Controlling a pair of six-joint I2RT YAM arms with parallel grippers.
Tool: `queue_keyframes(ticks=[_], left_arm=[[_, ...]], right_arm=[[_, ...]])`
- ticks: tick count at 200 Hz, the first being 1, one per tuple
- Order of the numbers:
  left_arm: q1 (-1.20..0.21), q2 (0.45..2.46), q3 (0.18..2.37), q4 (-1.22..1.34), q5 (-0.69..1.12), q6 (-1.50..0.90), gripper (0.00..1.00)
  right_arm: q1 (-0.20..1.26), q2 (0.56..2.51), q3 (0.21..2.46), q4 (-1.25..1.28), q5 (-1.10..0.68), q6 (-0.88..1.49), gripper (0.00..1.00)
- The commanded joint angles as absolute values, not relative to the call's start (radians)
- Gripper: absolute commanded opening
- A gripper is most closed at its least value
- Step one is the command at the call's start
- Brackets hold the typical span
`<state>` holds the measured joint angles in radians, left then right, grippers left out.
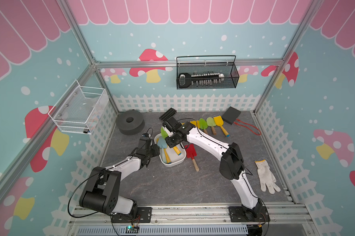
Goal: Take the shovel out of the storage box
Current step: Pick up the shovel from the storage box, then place the shovel at the center of the board.
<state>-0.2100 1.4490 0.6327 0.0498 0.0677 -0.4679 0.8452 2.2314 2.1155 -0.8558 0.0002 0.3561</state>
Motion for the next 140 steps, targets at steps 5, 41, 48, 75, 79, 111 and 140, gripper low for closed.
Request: queue_keyframes(ticks=[5,41,48,75,79,111,140], left_arm=[[-0.207,1.433,0.641,0.043,0.077,-0.466,0.43],[-0.207,1.433,0.638,0.047,0.076,-0.468,0.43],[-0.207,1.433,0.637,0.051,0.075,-0.468,0.43],[-0.207,1.438,0.639,0.049,0.078,-0.469,0.43],[-0.207,1.438,0.641,0.050,0.078,-0.469,0.43],[-0.208,1.439,0.639,0.051,0.078,-0.469,0.43],[-0.207,1.439,0.637,0.055,0.075,-0.469,0.43]], right_arm=[[0.813,2.120,1.982,-0.690,-0.151,0.341,0.06],[0.787,2.020,1.833,-0.623,-0.191,0.328,0.07],[0.783,2.005,1.814,-0.622,-0.193,0.319,0.07],[0.760,1.940,1.711,-0.605,-0.215,0.318,0.07],[0.756,1.930,1.694,-0.601,-0.220,0.320,0.07],[0.721,1.839,1.562,-0.578,-0.232,0.337,0.07],[0.684,1.776,1.460,-0.579,-0.258,0.346,0.07]])
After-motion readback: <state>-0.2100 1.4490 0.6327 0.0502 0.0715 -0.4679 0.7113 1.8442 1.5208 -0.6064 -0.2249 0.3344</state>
